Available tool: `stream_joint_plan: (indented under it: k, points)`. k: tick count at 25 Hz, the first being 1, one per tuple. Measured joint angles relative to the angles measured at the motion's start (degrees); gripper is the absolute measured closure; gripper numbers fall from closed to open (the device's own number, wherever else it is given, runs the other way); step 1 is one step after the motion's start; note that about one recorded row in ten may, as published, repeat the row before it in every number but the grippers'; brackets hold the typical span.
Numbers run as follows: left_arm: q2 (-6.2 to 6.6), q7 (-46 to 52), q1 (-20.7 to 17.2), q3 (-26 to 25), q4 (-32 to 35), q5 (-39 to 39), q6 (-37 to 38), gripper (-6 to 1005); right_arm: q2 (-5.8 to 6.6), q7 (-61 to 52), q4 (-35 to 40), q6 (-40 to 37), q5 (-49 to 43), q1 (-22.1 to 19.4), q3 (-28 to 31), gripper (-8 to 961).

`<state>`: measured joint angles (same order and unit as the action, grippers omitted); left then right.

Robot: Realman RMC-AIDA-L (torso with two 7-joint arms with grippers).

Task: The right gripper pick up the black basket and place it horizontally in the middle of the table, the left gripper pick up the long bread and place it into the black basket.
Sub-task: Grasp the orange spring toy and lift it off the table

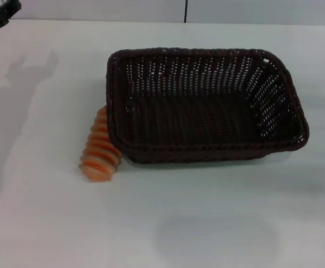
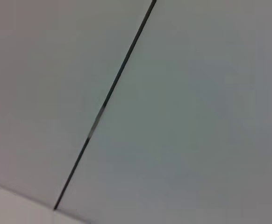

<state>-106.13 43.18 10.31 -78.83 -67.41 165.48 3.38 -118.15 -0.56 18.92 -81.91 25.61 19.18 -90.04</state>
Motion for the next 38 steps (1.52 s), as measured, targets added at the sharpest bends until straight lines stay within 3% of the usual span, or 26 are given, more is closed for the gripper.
stream_joint_plan:
  k: [1,3,5,6,7,9,11,12,13,14,16,17,18,22,25,29,30,32,34,36,38]
  points:
    - [0.25,-1.34,-0.88,-0.42,-4.1,-0.03,-5.57,201,0.13,0.01,-0.52,0.02,-0.01,0.37,0.05,636]
    - [0.2,-2.66,-1.55,-1.05,-6.92,-0.11,-9.57,201,0.45,0.02,-1.64,0.06,-0.01,1.21,0.09,636]
    - [0.2,-2.66,-1.55,-1.05,-6.92,-0.11,-9.57,201,0.59,0.03,-2.64,0.14,-0.01,1.91,0.1,636]
    - [-0.26,-5.33,-2.5,-2.48,-11.11,-0.26,-15.69,201,0.66,0.03,-3.07,0.28,0.02,2.24,0.12,636]
    - [-2.56,-12.23,-4.6,-5.86,-18.93,-0.45,-25.65,201,0.75,0.04,-3.35,0.63,0.07,2.6,0.11,636]
    - [-5.41,-18.81,-6.25,-9.03,-24.22,-0.57,-31.67,201,0.93,0.04,-3.78,1.49,0.21,3.13,0.13,636]
    - [-5.41,-18.81,-6.25,-9.03,-24.22,-0.57,-31.67,201,1.09,0.04,-4.01,2.66,0.24,3.62,0.18,636]
    - [-9.25,-27.55,-7.62,-12.52,-29.86,-0.83,-38.13,201,1.11,0.05,-4.04,3.0,0.25,3.75,0.22,636]
    - [-9.25,-27.55,-7.62,-12.52,-29.86,-0.83,-38.13,201,1.13,0.08,-4.05,3.25,0.25,3.93,0.37,636]
    - [-11.0,-32.34,-7.78,-14.13,-32.47,-1.18,-42.32,201,1.14,0.12,-4.07,3.4,0.23,4.09,0.57,636]
    - [-11.0,-32.34,-7.78,-14.13,-32.47,-1.18,-42.32,201,1.14,0.45,-4.05,3.54,0.1,4.22,0.89,635]
    - [-11.83,-35.7,-7.71,-15.11,-34.52,-1.8,-46.17,201,1.13,0.61,-4.05,3.59,0.07,4.28,0.9,635]
    - [-11.69,-38.32,-7.45,-15.44,-36.78,-3.18,-50.73,201,1.11,0.69,-4.04,3.61,0.05,4.35,0.91,635]
    - [-11.71,-40.21,-7.74,-15.71,-38.02,-3.66,-53.09,201,0.95,0.77,-4.06,3.64,0.0,4.69,0.93,636]
    - [-11.66,-44.07,-7.31,-16.58,-40.27,-4.46,-62.33,201,0.8,0.77,-4.08,3.65,-0.02,4.74,0.93,637]
    - [-11.65,-45.35,-7.15,-16.81,-40.72,-5.15,-65.18,201,0.73,0.77,-3.96,4.53,-0.04,4.98,0.93,638]
    - [-11.73,-49.02,-6.77,-18.2,-41.16,-8.16,-70.76,201,0.73,0.77,-3.87,4.85,-0.03,5.03,0.93,638]
    - [-11.71,-50.87,-6.57,-19.41,-40.9,-9.83,-73.43,201,0.73,0.77,-3.93,5.22,-0.03,5.29,0.93,638]
    - [-11.71,-50.87,-6.57,-19.41,-40.9,-9.83,-73.43,201,0.68,0.77,-4.08,5.6,-0.04,5.56,0.93,637]
    - [-11.79,-56.08,-6.49,-23.45,-39.22,-14.91,-78.87,202,0.65,0.77,-4.1,5.91,-0.04,5.67,0.93,637]
    - [-11.76,-57.28,-6.48,-24.17,-38.81,-16.64,-80.0,202,0.64,0.76,-4.12,6.1,-0.04,5.76,0.93,636]
